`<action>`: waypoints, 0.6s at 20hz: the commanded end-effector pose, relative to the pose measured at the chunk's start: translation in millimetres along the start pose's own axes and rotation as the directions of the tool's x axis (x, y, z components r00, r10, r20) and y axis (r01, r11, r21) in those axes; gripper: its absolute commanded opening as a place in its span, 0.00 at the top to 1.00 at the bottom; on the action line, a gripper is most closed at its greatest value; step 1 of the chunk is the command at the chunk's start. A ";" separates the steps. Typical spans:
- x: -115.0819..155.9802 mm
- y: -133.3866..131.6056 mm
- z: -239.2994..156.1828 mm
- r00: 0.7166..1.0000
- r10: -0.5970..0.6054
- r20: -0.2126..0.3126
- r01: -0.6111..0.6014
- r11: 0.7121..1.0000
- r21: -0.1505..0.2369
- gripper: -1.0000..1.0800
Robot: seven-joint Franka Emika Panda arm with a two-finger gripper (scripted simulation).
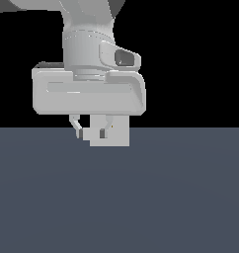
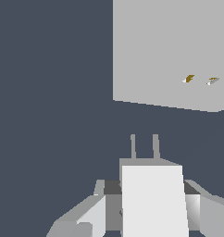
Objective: Plug the charger into the wall socket.
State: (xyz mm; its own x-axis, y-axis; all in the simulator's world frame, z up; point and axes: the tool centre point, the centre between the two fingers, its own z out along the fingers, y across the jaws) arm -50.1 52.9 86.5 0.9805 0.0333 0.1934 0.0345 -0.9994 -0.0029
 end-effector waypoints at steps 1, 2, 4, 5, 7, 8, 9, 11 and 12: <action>0.6 8.3 -5.5 0.999 0.051 0.000 -0.051 0.999 -0.010 1.00; 0.7 10.9 -7.2 0.998 0.066 0.000 -0.066 0.998 -0.013 1.00; 0.8 15.2 -10.0 0.996 0.091 0.000 -0.091 0.996 -0.019 1.00; 0.7 16.8 -11.2 0.995 0.101 0.000 -0.101 0.995 -0.021 1.00; 0.6 19.4 -12.8 0.993 0.115 0.000 -0.115 0.993 -0.024 1.00; 0.4 20.2 -13.3 0.993 0.120 0.001 -0.120 0.992 -0.025 1.00; 0.3 20.7 -13.6 0.992 0.122 0.001 -0.122 0.992 -0.026 1.00; 0.1 20.9 -13.9 0.992 0.124 0.001 -0.124 0.992 -0.027 1.00; 0.1 20.9 -13.9 0.992 0.124 0.001 -0.124 0.992 -0.027 1.00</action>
State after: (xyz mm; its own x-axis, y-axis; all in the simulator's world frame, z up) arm -51.7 32.1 99.8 0.9776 -0.0886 0.1910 -0.0901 -0.9959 -0.0006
